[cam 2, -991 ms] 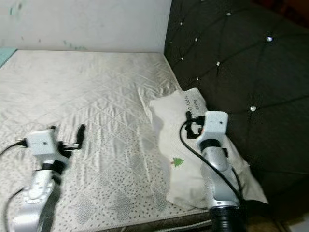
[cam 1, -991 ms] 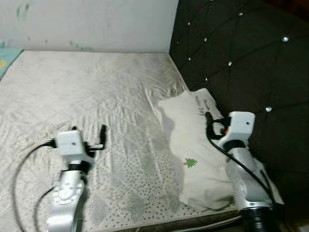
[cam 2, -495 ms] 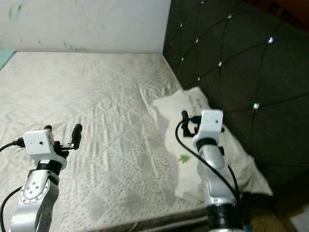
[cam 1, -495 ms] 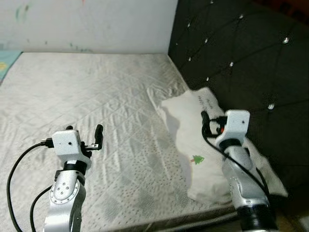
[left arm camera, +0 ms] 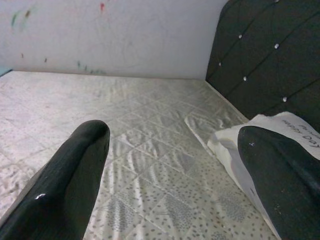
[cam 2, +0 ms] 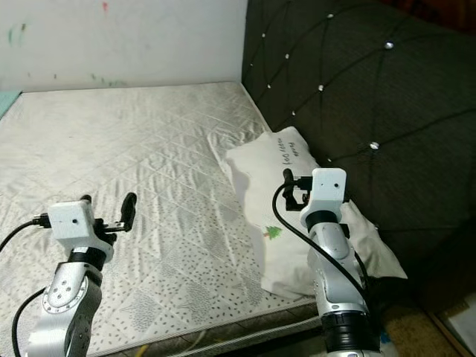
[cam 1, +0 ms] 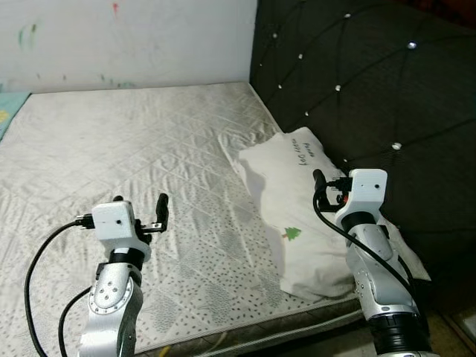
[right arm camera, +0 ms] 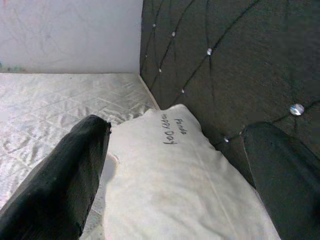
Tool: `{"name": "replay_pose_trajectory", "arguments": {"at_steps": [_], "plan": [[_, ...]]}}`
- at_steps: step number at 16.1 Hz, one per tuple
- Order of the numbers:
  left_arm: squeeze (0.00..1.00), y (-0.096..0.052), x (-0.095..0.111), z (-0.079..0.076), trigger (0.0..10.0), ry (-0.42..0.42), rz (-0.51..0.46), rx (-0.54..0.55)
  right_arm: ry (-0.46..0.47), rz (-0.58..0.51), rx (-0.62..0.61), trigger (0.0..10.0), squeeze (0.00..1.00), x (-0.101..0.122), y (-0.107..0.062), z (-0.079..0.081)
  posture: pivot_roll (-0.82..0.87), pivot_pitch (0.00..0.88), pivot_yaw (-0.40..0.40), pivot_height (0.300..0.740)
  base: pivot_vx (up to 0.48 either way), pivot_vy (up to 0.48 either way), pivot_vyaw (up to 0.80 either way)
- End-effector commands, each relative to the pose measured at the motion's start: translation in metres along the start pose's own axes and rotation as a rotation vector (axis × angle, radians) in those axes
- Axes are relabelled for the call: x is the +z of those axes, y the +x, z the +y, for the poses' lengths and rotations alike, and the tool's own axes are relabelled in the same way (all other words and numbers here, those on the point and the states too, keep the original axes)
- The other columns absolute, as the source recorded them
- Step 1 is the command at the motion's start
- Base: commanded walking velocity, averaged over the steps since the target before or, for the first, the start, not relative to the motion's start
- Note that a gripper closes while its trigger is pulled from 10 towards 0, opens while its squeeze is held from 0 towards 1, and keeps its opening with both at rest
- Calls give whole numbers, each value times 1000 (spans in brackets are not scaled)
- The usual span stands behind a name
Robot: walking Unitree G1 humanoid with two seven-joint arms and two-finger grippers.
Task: Clean up the room
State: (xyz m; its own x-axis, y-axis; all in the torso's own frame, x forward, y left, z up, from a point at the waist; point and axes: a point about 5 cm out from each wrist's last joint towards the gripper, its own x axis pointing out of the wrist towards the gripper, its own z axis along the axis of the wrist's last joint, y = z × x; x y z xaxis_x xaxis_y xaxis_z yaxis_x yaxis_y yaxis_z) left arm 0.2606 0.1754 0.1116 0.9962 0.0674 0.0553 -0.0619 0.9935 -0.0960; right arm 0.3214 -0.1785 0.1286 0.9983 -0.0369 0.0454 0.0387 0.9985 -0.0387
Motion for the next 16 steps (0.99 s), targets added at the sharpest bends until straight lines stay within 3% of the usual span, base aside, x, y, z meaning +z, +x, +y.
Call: {"name": "replay_pose_trajectory", "arguments": {"at_steps": [1, 7, 16], "plan": [[0, 1, 1, 1, 10000, 5, 3, 3, 6, 5, -3, 10000, 0, -1, 1, 0, -11, 42, -36, 740, -259, 0, 0], [0, 3, 2, 0, 10000, 6, 3, 3, 13, 3, 0, 10000, 0, -2, 1, 0, -12, 42, -36, 740, -259, 0, 0], [0, 1, 2, 1, 10000, -9, -4, -10, 1, 9, 5, 10000, 0, -4, 0, -1, -15, 47, -37, 740, 0, 36, 0]]}}
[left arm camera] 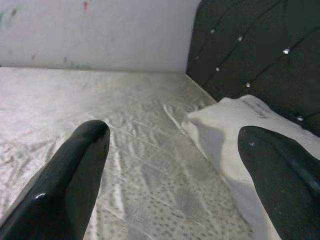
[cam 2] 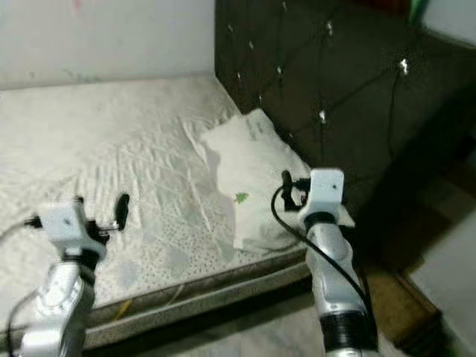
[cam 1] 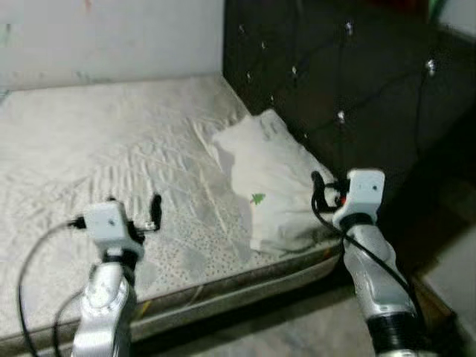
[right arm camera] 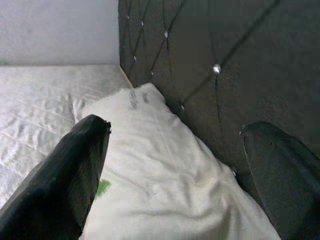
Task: Clean up the room
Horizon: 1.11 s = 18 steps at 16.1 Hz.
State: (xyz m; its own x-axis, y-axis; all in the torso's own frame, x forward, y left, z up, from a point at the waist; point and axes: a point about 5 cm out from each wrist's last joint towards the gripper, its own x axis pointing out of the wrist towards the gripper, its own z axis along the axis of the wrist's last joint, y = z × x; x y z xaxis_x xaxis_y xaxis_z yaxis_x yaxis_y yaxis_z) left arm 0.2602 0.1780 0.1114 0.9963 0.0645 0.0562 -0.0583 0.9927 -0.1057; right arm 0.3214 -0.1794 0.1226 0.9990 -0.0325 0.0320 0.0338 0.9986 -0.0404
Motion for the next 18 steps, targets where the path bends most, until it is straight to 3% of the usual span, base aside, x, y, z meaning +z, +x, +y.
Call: {"name": "replay_pose_trajectory", "arguments": {"at_steps": [1, 6, 15, 18], "plan": [[0, 1, 2, -2, 10000, 0, -4, -9, -3, -3, 2, 10000, 0, 1, 0, 0, -15, 47, -38, 740, 0, 360, 0], [0, 1, 2, -2, 10000, 1, -5, -17, -16, -12, 23, 10000, 0, 3, 1, 3, -16, 49, -39, 740, 0, 403, 594], [0, 3, 2, -4, 10000, 5, -4, -29, -12, -11, 23, 10000, 0, 2, 1, 3, -18, 44, -37, 740, 0, 470, 0], [0, 4, 2, -3, 10000, 9, -4, -29, -14, -16, 33, 10000, 0, 3, 3, 4, -15, 39, -38, 740, 0, 480, 708]]}}
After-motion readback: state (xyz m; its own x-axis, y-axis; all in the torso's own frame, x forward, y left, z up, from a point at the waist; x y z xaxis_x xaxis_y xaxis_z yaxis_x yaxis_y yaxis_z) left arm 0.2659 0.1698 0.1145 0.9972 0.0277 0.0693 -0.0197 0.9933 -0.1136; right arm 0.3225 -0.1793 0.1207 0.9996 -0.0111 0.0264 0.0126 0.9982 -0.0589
